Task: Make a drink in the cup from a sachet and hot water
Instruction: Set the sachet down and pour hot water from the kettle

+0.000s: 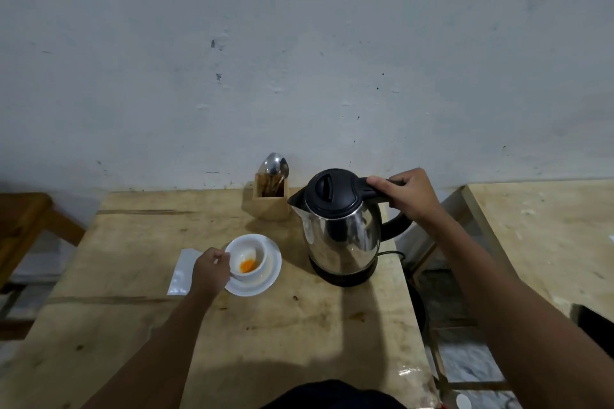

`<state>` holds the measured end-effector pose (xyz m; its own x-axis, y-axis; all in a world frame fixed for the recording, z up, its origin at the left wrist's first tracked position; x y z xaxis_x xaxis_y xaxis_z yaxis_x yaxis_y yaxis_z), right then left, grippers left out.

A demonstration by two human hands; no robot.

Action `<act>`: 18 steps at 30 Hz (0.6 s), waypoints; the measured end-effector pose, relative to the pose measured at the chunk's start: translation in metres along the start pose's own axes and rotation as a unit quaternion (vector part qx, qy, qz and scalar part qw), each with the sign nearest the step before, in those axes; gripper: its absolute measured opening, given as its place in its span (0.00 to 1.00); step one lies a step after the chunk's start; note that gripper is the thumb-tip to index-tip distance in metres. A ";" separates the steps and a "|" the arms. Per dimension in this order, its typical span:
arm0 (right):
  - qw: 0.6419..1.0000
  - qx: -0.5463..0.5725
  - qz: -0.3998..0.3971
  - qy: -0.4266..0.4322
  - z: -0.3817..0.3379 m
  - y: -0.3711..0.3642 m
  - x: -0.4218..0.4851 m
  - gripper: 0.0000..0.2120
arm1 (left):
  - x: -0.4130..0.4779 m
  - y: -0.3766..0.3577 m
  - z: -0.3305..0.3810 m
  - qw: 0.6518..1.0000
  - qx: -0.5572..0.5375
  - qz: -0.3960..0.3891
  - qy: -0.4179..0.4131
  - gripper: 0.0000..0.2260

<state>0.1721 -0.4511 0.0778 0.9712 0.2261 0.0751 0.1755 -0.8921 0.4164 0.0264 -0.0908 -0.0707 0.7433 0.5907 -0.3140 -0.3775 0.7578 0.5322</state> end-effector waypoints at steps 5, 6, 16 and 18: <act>0.994 -0.101 -0.031 0.010 -0.049 -0.011 0.011 0.48 | 0.002 0.002 -0.003 0.999 -0.031 -0.020 0.007 0.07; 0.992 -0.120 -0.041 0.007 -0.058 -0.014 0.012 0.46 | 0.002 0.002 -0.003 0.999 -0.030 -0.024 0.007 0.07; 0.935 -0.328 -0.131 -0.018 -0.116 -0.065 0.020 0.36 | 0.005 0.008 -0.004 0.997 -0.035 -0.071 0.005 0.11; 0.921 -0.362 -0.145 -0.014 -0.124 -0.073 0.022 0.35 | 0.004 0.009 -0.002 0.997 -0.033 -0.072 -0.002 0.12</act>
<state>0.1608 -0.3320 0.1617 0.9062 0.3939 -0.1536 0.2844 -0.2990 0.9109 0.0251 -0.0810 -0.0695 0.7942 0.4739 -0.3803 -0.3020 0.8510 0.4297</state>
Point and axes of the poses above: each hand's wrist, its own x-axis towards the middle knuckle, its own y-axis out of the back of the hand, z = x × y, the point moved 2 cm from there along x, towards the middle knuckle, and after that the axes turned 1 degree about -x, right-handed, at the moved point
